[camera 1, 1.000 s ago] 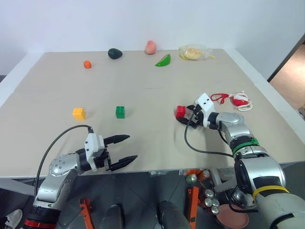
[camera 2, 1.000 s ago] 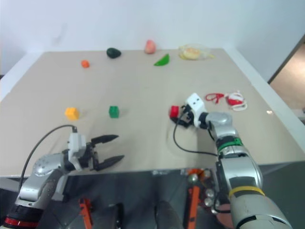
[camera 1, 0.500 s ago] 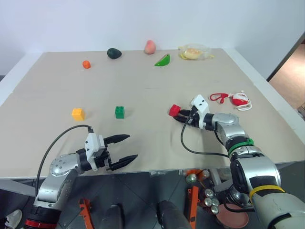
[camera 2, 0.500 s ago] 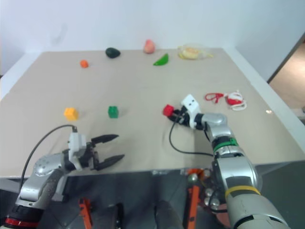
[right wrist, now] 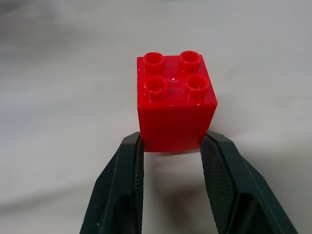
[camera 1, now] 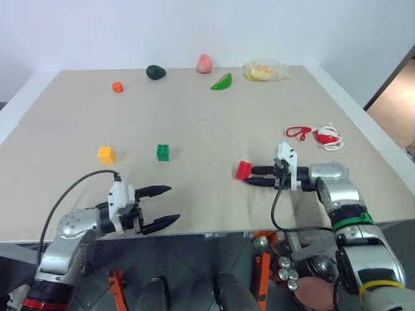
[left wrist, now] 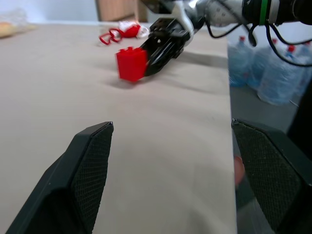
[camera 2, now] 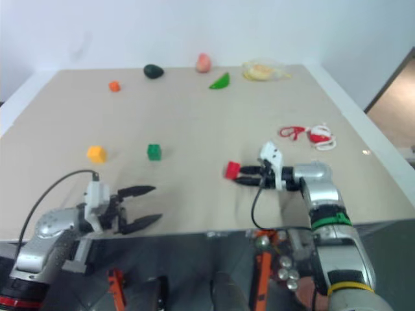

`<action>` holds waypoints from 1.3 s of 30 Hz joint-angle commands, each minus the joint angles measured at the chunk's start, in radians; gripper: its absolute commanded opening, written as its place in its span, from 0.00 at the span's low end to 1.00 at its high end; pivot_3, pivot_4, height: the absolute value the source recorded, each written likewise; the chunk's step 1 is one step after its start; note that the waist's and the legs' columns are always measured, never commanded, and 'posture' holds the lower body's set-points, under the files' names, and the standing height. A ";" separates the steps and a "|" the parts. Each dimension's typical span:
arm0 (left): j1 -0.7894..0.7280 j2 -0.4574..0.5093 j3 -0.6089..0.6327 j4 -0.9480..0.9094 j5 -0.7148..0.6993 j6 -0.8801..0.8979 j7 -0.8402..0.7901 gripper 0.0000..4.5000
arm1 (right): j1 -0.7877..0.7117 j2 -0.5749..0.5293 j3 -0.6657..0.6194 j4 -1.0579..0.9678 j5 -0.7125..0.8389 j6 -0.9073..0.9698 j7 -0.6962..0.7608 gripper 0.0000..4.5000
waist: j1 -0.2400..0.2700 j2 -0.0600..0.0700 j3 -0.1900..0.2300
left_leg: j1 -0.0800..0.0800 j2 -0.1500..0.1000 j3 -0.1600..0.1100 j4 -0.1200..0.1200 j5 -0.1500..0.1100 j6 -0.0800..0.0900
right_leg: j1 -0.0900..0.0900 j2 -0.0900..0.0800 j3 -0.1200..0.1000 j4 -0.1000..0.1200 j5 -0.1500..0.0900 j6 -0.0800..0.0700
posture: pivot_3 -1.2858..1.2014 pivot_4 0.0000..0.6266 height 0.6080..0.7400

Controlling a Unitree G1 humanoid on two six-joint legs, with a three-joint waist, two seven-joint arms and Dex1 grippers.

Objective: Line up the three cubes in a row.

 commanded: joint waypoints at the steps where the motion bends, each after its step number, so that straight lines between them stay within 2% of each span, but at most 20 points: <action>1: -0.003 0.048 0.047 0.009 -0.037 0.013 -0.059 0.90 | -0.011 -0.004 0.021 -0.080 0.005 0.005 0.014 0.25 | 0.000 0.000 0.000 | 0.000 0.000 0.000 0.000 0.000 0.000 | 0.000 0.000 0.000 0.000 0.001 0.000 | 0.52 0.24 1.00; 6: 0.001 0.082 0.069 0.024 -0.049 0.015 -0.100 0.90 | -0.047 0.020 0.058 -0.026 -0.016 -0.028 0.017 0.25 | 0.001 0.000 0.000 | 0.000 0.000 0.000 0.001 0.000 0.000 | 0.000 -0.001 0.000 0.000 0.001 -0.001 | 0.52 0.24 1.00; 17: 0.070 0.083 0.094 -0.045 -0.059 0.036 -0.085 0.90 | -0.124 0.048 0.132 0.132 -0.069 -0.141 0.100 0.25 | 0.001 -0.001 0.000 | -0.001 0.000 0.001 -0.001 0.000 0.000 | -0.001 -0.001 -0.001 0.000 -0.001 -0.001 | 0.52 0.24 1.00; 26: 0.105 0.083 0.119 -0.088 -0.070 0.054 -0.062 0.90 | -0.197 0.078 0.137 0.265 -0.116 -0.252 0.066 0.25 | -0.001 -0.001 0.000 | 0.002 0.001 0.001 0.000 0.000 0.000 | 0.000 -0.001 0.000 0.000 0.001 -0.003 | 0.52 0.24 1.00; 27: 0.109 0.083 0.121 -0.094 -0.070 0.057 -0.059 0.90 | -0.200 0.081 0.135 0.273 -0.119 -0.256 0.057 0.48 | -0.002 -0.001 0.000 | 0.003 0.001 0.002 0.000 0.000 0.000 | 0.000 -0.001 0.000 0.000 0.001 -0.003 | 0.52 0.24 1.00; 33: 0.115 0.076 0.121 -0.121 -0.066 0.070 -0.033 0.90 | -0.221 0.072 0.127 0.308 -0.133 -0.275 0.040 0.92 | -0.002 -0.001 0.000 | 0.005 0.001 0.002 -0.001 0.000 0.000 | 0.001 -0.001 0.000 0.000 0.001 -0.004 | 0.52 0.24 1.00; 36: 0.106 0.069 0.121 -0.120 -0.063 0.071 -0.017 0.90 | -0.238 0.050 0.123 0.316 -0.134 -0.277 0.049 0.92 | -0.002 -0.001 0.000 | 0.004 0.001 0.003 -0.001 0.000 0.000 | 0.001 -0.001 0.000 0.000 0.000 -0.003 | 0.52 0.24 1.00; 39: 0.064 0.055 0.120 -0.060 -0.010 0.083 0.069 0.90 | -0.257 0.006 0.110 0.306 -0.126 -0.272 0.092 0.92 | 0.001 -0.001 0.001 | 0.004 0.001 0.003 -0.002 0.000 0.000 | 0.001 -0.001 0.000 0.000 0.000 -0.003 | 0.52 0.24 1.00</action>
